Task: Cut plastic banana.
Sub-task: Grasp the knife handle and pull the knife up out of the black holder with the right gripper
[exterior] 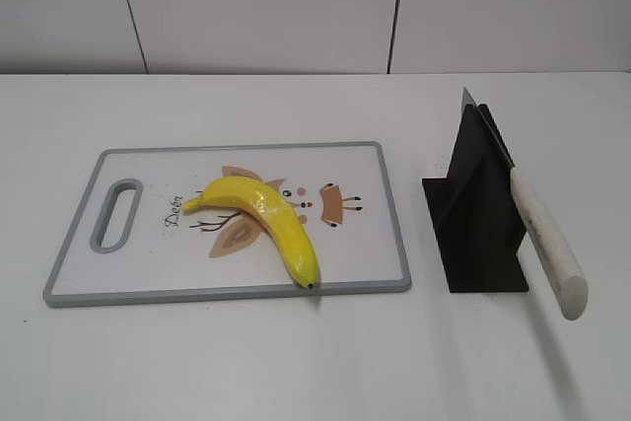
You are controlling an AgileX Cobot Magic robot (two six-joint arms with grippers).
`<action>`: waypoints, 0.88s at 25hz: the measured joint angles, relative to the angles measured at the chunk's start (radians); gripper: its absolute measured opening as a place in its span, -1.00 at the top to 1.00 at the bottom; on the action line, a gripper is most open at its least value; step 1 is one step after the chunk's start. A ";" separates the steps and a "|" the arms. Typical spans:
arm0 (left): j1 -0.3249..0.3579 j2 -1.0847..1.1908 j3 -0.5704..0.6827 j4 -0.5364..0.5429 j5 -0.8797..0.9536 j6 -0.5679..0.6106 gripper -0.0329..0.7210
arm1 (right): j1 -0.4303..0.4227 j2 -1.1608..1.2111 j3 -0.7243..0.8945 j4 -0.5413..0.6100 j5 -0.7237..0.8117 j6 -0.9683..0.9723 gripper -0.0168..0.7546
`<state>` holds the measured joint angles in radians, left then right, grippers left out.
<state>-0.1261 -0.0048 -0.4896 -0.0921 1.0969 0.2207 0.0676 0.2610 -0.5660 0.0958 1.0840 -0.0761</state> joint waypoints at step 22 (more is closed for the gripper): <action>0.000 0.000 0.000 0.000 0.000 0.000 -0.34 | 0.387 0.769 -0.305 -0.071 0.019 0.222 -0.54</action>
<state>-0.1261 -0.0048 -0.4896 -0.0919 1.0969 0.2207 0.4548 1.0299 -0.8706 0.0250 1.1032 0.1457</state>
